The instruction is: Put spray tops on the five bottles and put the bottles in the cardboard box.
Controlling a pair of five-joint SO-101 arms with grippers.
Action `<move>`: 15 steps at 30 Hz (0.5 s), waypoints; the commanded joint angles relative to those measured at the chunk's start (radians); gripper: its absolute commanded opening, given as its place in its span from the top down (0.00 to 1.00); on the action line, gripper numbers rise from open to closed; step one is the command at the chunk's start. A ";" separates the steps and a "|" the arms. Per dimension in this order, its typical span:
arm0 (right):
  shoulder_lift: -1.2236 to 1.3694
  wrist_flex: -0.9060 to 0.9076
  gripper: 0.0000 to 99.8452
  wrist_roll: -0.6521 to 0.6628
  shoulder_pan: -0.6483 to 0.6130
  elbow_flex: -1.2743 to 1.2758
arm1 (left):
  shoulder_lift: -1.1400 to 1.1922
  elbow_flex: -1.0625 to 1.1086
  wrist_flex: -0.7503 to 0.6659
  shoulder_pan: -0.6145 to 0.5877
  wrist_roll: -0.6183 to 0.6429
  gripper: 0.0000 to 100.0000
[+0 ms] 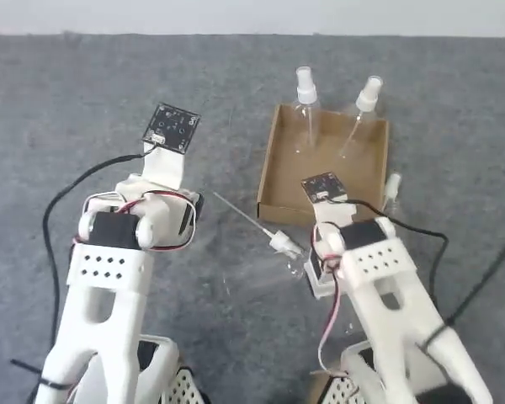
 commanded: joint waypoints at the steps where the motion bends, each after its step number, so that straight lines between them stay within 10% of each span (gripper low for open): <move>1: -0.174 0.145 0.92 0.080 0.001 -0.121 | 0.000 -0.021 -0.021 -0.005 0.008 0.84; 7: -0.229 0.384 0.92 0.150 0.110 -0.414 | 0.000 -0.015 -0.015 -0.002 0.008 0.84; 15: -0.113 0.229 0.92 0.477 0.717 -0.532 | 0.000 -0.013 -0.015 0.005 0.008 0.84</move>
